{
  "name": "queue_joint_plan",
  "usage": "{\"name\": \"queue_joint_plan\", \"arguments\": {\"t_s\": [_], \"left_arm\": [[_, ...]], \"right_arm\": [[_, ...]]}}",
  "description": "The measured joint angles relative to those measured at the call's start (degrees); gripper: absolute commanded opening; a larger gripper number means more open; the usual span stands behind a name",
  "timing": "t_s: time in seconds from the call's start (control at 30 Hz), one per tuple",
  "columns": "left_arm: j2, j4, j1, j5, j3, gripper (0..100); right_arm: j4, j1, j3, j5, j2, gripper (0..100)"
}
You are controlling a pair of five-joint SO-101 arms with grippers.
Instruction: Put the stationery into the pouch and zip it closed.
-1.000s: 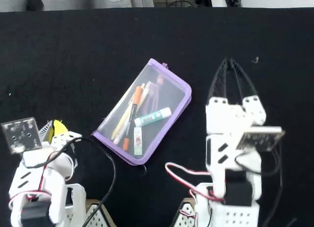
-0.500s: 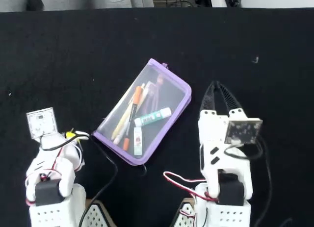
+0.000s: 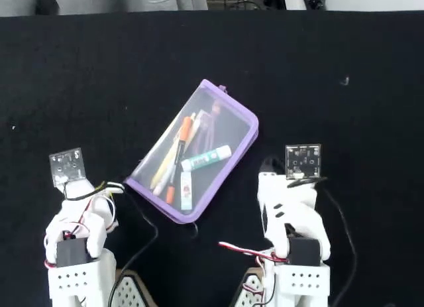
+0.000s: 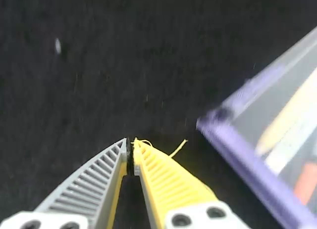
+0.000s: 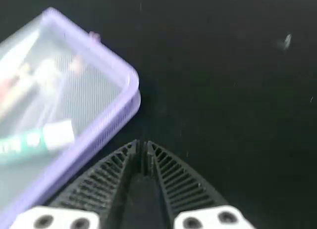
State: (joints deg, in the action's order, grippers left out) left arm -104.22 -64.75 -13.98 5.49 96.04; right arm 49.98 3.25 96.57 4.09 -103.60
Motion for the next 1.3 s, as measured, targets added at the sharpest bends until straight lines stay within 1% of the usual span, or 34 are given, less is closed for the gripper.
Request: {"name": "queue_joint_plan", "arguments": {"t_s": [0.1,0.23,0.43,0.63,1.3], "left_arm": [[0.0,-3.9,0.0,0.0,0.0,3],[0.0,-7.1,0.0,0.0,0.0,3],[0.0,-8.1,0.0,0.0,0.0,3],[0.0,-8.1,0.0,0.0,0.0,3],[0.0,-8.1,0.0,0.0,0.0,3]], "right_arm": [[4.7,0.0,0.0,0.0,0.0,1.1],[11.1,0.0,0.0,0.0,0.0,1.1],[22.8,0.0,0.0,0.0,0.0,1.1],[24.5,0.0,0.0,0.0,0.0,1.1],[24.5,0.0,0.0,0.0,0.0,1.1]]}}
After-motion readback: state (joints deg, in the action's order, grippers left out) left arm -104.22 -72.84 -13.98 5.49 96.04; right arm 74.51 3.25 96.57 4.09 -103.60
